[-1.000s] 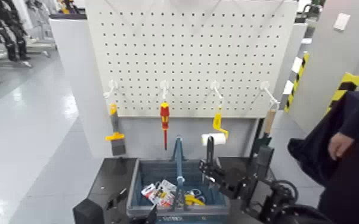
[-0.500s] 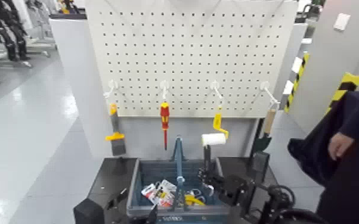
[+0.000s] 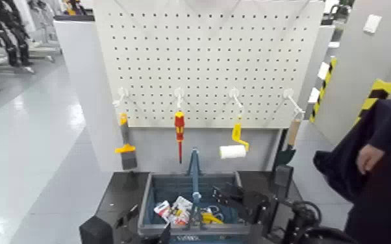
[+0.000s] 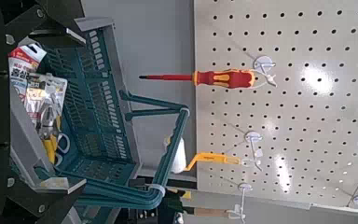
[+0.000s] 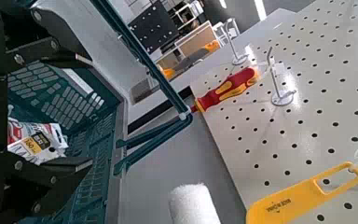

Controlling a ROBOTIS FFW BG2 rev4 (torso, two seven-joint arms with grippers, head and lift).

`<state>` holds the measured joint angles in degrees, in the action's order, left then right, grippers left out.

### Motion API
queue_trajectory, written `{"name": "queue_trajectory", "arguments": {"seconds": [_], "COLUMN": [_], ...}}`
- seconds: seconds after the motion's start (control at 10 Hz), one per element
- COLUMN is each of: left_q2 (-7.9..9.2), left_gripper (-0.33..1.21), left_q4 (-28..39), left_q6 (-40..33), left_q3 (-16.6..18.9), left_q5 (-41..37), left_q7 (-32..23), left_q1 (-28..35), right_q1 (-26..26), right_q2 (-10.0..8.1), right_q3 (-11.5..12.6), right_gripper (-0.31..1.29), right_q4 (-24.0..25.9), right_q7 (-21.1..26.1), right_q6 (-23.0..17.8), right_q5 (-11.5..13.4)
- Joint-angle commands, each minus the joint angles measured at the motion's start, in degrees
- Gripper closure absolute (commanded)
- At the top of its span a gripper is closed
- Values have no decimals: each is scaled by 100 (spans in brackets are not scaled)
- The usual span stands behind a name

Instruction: Put the black wrench into the crate.

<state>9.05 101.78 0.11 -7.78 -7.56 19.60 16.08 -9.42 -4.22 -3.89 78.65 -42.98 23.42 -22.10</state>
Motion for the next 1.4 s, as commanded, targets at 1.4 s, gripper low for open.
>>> {"name": "queue_trajectory", "arguments": {"seconds": [1.4], "left_q2": [-26], "left_gripper": [24], "left_q4": [70], "left_q6": [-29], "left_q3": [171], "left_q5": [0], "left_q7": [-18], "left_q1": [202], "right_q1": [3412], "right_q2": [325], "right_q3": [-76], "right_gripper": [5], "right_q4": [2752], "right_q7": [3322], "right_q6": [-2869], "right_q5": [1295]}}
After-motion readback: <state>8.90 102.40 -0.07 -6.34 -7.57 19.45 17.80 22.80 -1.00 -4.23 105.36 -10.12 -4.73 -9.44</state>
